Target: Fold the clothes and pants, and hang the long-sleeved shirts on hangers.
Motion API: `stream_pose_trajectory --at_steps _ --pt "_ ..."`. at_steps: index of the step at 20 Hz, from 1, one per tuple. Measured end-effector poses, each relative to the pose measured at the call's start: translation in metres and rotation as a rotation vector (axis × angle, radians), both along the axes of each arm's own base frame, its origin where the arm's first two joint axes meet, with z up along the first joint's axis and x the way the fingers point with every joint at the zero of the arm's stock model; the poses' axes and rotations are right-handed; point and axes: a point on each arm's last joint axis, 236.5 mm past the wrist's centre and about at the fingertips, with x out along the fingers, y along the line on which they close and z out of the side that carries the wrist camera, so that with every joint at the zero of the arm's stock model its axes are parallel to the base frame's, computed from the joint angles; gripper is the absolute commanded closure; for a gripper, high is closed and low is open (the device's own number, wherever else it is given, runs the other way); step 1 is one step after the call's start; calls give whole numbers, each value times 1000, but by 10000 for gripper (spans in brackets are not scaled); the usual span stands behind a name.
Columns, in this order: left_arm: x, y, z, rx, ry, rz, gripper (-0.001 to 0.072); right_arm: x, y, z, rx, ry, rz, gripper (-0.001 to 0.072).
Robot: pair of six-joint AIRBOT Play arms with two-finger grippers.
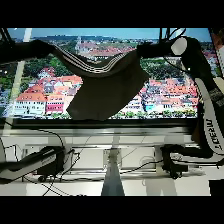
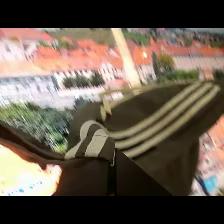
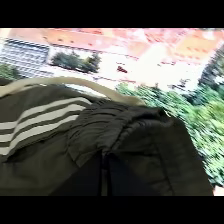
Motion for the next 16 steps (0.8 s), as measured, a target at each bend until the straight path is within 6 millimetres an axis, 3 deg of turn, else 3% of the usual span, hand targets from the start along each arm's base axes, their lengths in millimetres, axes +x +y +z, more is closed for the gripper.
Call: stream_pose_trajectory --at_steps 4,10,13,16 --pt "-55 -46 -23 -60 245 -152 703 -14 -51 -25 -44 137 -42 694" --pt "-142 -122 -80 -70 563 -369 703 -58 -74 -54 -165 314 104 693" --pt "-177 -144 -115 -59 684 -405 702 -77 -88 -72 -236 410 153 693" --pt "-200 -150 -147 -49 770 -390 702 -98 -97 -90 -280 519 189 693"
